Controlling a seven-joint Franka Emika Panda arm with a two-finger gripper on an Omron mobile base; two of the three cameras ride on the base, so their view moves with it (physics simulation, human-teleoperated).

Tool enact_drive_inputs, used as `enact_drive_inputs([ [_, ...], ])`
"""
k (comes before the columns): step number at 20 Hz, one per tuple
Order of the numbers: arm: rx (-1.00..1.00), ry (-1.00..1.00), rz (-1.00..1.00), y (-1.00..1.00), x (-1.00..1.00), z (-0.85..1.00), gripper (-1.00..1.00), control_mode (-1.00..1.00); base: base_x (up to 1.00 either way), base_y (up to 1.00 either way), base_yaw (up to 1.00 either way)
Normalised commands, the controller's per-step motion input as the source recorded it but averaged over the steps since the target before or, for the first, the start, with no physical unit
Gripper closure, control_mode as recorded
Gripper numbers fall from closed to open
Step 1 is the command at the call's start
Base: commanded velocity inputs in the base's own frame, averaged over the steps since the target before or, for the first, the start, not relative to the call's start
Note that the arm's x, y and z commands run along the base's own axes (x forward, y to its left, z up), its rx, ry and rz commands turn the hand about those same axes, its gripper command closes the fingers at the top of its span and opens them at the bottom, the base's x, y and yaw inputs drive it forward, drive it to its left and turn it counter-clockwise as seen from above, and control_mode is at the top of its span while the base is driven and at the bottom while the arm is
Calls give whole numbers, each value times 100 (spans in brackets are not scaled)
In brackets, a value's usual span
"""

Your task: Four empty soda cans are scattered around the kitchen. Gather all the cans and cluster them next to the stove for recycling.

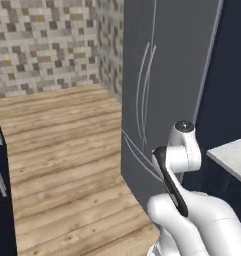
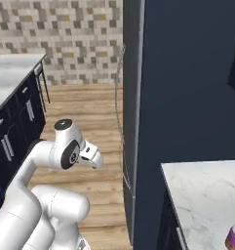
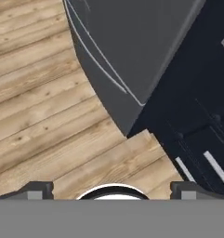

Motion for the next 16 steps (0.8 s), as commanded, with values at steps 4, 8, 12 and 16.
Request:
enact_drive_inputs([
  [4, 0, 0, 0, 0, 0, 0, -100, 100, -1, 11, 68],
  [8, 0, 0, 0, 0, 0, 0, -100, 100, 43, 0, 45],
  [12, 0, 0, 0, 0, 0, 0, -100, 100, 71, 0, 18],
  [16, 0, 0, 0, 0, 0, 0, -100, 100, 71, -1, 18],
])
